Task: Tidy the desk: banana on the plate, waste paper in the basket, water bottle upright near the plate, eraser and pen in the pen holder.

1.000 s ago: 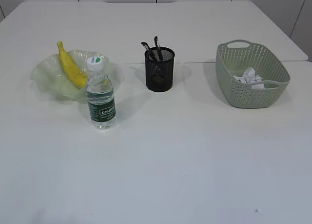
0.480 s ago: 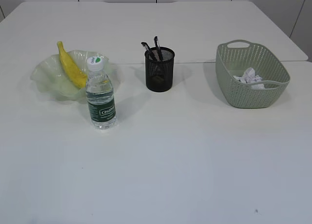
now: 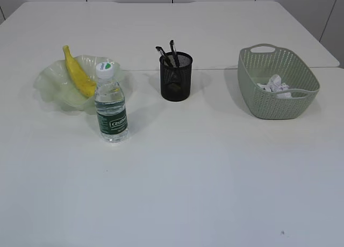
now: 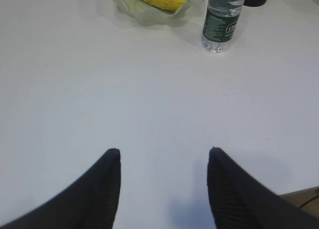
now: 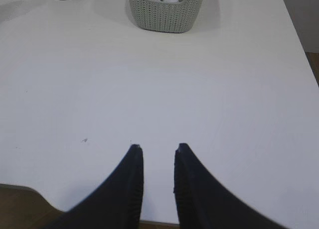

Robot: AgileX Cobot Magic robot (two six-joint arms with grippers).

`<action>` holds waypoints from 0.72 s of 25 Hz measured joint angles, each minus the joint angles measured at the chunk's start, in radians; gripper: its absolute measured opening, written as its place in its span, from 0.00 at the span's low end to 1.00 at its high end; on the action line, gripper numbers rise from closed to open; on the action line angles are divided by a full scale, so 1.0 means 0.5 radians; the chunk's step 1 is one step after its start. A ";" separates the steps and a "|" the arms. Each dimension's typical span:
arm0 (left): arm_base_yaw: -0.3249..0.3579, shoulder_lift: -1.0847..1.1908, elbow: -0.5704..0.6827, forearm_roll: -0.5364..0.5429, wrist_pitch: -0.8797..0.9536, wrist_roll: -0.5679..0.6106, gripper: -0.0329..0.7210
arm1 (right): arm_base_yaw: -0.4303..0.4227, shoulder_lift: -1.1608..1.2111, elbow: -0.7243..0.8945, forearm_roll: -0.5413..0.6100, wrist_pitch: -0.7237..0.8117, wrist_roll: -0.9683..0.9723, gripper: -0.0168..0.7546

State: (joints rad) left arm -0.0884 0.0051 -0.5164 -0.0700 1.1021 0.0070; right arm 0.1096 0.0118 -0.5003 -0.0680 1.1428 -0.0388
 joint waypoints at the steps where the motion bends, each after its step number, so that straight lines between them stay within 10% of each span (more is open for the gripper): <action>1: 0.000 0.000 0.001 0.000 0.001 0.000 0.56 | 0.000 0.000 0.000 0.000 0.000 0.000 0.24; 18: 0.000 0.000 0.016 0.009 0.001 0.000 0.56 | -0.040 -0.058 0.000 0.000 -0.004 0.000 0.24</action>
State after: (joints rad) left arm -0.0884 0.0051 -0.5082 -0.0655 1.1027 0.0070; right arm 0.0895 -0.0172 -0.5003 -0.0680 1.1409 -0.0388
